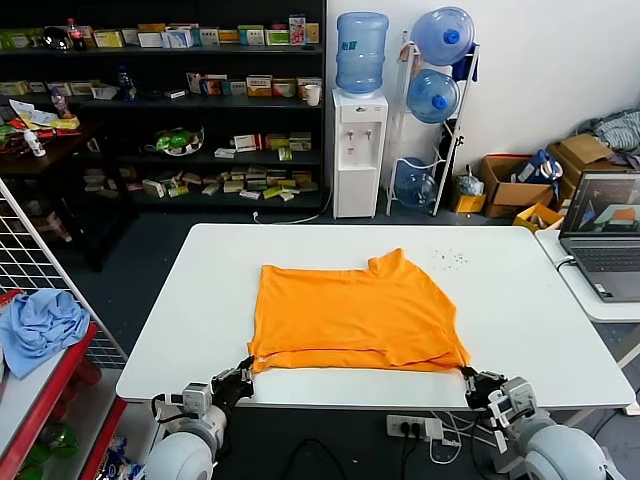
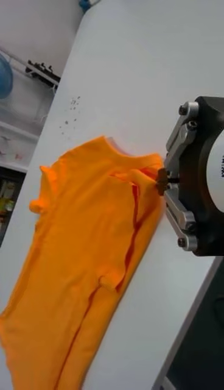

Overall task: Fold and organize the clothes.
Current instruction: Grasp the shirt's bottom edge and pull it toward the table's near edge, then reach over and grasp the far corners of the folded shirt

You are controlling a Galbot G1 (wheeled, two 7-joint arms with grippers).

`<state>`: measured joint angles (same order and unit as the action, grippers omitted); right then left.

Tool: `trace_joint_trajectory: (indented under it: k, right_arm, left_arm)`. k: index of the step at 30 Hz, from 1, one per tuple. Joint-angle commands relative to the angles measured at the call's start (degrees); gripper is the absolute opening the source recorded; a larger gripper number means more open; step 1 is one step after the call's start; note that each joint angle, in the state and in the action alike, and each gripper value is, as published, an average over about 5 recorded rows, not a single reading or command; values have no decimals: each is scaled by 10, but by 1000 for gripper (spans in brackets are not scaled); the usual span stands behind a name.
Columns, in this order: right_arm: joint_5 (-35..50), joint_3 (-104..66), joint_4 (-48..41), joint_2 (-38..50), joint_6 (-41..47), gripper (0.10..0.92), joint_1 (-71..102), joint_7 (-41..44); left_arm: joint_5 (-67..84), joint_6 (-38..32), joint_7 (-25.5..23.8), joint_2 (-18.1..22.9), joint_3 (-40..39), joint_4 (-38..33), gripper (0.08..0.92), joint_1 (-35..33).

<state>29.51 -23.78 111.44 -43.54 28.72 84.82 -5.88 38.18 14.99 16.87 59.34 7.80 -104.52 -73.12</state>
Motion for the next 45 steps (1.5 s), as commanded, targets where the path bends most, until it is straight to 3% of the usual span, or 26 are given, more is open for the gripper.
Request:
trace_joint_trajectory:
  k: [1,8,14,22,32,38,45]
  right_arm:
    - [3,-30,19,4,13,189,42,-14]
    - [11,-31,3,2,7,388,20,-17]
    - [52,-27,-4,4,-68,561,-35,-21]
    - [92,28,-115,-8,-115,780,-209,-5]
    - [122,150,-331,-62,-41,823,-472,57]
    - [135,180,-417,-117,17,823,-555,90]
    - [101,198,-511,-170,12,823,-600,125]
  left_arm:
    - [9,-1,2,-6,-1,-33,199,-5]
    - [32,-3,2,-9,-6,-35,407,7]
    - [12,-20,-13,-23,-6,-31,580,28]
    - [-15,-49,-58,-22,-22,53,789,144]
    - [1,17,-89,8,-87,216,823,328]
    - [26,60,-93,41,-114,294,823,398]
    - [32,62,-90,77,-126,388,823,450]
